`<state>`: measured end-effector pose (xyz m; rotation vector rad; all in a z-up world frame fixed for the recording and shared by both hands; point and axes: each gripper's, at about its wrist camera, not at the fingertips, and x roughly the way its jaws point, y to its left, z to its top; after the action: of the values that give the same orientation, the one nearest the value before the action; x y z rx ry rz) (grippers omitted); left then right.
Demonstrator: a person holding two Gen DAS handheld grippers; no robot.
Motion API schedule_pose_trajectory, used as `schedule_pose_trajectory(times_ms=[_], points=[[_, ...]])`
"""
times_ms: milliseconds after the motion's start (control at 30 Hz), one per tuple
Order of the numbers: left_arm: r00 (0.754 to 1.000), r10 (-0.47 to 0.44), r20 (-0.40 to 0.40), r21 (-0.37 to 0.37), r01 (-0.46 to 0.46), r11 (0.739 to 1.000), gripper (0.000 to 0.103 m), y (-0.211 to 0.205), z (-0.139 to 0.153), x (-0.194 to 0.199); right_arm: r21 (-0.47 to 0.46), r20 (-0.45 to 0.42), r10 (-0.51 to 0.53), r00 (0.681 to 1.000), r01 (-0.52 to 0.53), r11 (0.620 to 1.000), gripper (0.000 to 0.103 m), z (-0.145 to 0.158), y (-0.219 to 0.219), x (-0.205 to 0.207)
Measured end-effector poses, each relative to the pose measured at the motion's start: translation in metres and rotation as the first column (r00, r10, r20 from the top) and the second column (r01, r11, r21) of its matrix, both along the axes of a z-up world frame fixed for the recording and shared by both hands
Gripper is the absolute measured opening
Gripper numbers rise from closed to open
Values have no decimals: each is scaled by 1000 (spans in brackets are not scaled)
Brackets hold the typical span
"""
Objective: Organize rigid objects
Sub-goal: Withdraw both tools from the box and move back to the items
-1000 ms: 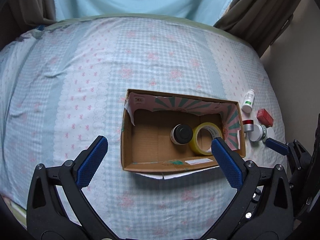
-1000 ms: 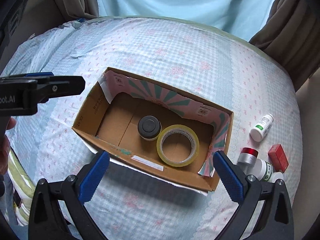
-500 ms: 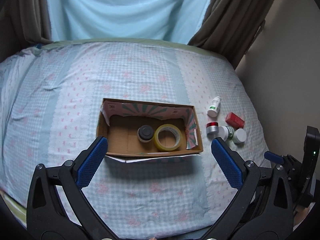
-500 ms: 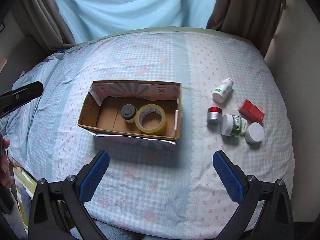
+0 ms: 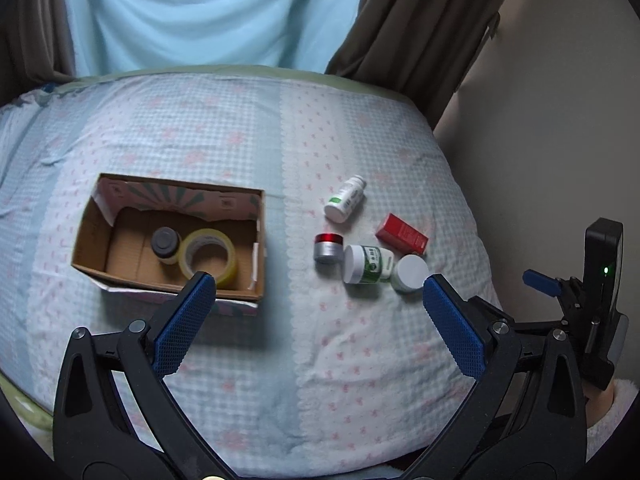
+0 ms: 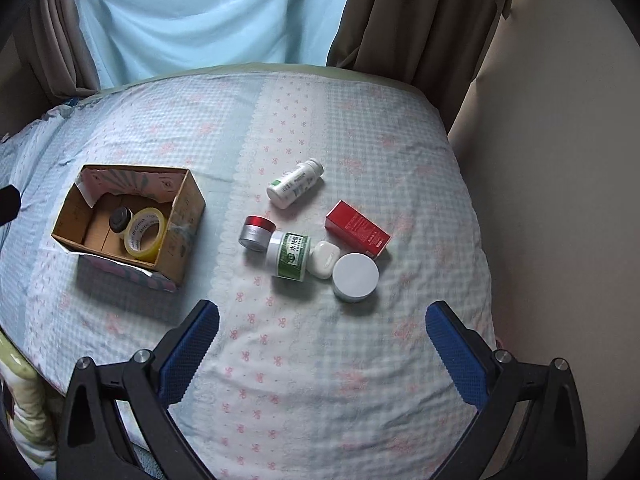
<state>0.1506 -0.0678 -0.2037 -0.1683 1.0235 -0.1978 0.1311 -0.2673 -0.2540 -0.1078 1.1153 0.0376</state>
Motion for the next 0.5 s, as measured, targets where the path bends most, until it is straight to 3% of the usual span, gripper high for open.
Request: schedule_pose_trajectory(times_ms=[233,500], points=[[991,-85,-104,27,89,996,103,-75,-41,28,64,-55,24,998,-20,998,103,-33,-47,21],[949,-124,-288,4,131,991,102,-120,-128,78,84,-109,57,992,-48,995,103,-96,-69,40]])
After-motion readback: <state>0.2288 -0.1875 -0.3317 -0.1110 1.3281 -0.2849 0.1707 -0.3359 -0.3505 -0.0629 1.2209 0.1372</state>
